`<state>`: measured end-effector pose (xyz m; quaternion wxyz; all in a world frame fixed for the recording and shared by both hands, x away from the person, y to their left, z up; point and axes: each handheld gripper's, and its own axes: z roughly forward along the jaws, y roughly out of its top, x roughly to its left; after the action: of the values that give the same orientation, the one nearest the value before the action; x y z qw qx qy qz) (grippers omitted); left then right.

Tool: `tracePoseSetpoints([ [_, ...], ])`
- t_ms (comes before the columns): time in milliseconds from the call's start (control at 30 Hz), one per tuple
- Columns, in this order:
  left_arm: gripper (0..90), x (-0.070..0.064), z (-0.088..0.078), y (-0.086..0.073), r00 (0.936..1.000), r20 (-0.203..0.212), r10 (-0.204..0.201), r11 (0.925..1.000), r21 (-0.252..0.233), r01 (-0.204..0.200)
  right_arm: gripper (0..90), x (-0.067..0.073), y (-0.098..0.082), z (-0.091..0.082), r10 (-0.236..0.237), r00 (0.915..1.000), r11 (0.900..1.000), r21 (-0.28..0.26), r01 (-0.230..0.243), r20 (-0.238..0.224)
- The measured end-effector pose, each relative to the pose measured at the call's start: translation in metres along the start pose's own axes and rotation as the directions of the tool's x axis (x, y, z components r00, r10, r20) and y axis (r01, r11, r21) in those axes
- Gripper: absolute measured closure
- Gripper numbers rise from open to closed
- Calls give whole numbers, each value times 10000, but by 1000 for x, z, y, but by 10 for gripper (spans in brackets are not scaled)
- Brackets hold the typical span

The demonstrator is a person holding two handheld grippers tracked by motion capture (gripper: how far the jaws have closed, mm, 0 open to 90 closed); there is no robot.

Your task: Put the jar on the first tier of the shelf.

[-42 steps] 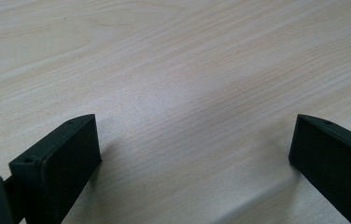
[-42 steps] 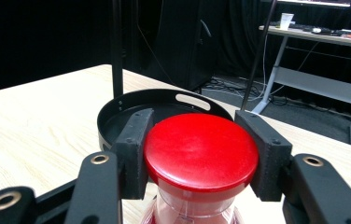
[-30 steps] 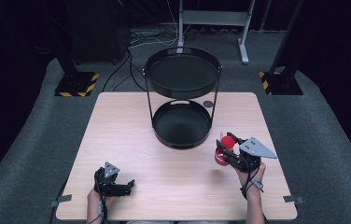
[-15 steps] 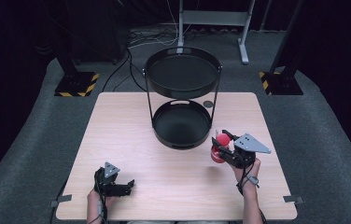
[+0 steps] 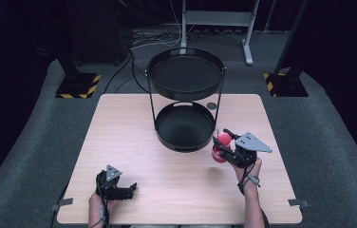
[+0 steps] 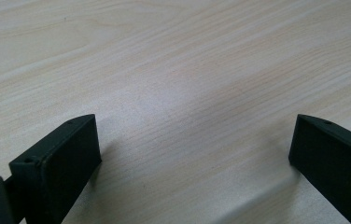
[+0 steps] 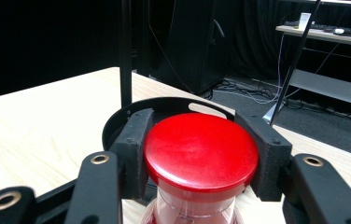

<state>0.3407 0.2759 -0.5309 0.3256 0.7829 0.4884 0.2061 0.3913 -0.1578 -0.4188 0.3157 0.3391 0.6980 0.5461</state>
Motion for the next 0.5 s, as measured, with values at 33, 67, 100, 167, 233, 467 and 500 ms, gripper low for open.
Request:
tracePoseSetpoints([
  [33,18,0,0,0,10000,-1,-1,10000,1,1,478,0,0,1,22,10000,10000,-2,-22,-15],
  [67,18,0,0,0,10000,-2,-2,10000,-1,2,478,0,0,2,28,10000,10000,-2,-28,-30],
  [100,18,0,0,0,10000,-5,2,10000,0,-2,479,0,1,3,24,10000,10000,-9,-24,-23],
  [167,18,0,0,0,10000,-3,1,10000,0,-1,478,1,1,5,8,10000,10000,-26,-8,-23],
  [233,18,0,0,0,10000,-4,4,10000,0,-4,478,1,2,6,10,10000,10000,-83,-10,11],
  [467,18,0,0,0,10000,-1,3,10000,4,-3,478,1,2,15,132,9999,9998,-133,-132,-21],
  [500,18,0,0,0,10000,-2,0,10000,0,0,478,1,2,16,135,9999,9998,-124,-135,-22],
])
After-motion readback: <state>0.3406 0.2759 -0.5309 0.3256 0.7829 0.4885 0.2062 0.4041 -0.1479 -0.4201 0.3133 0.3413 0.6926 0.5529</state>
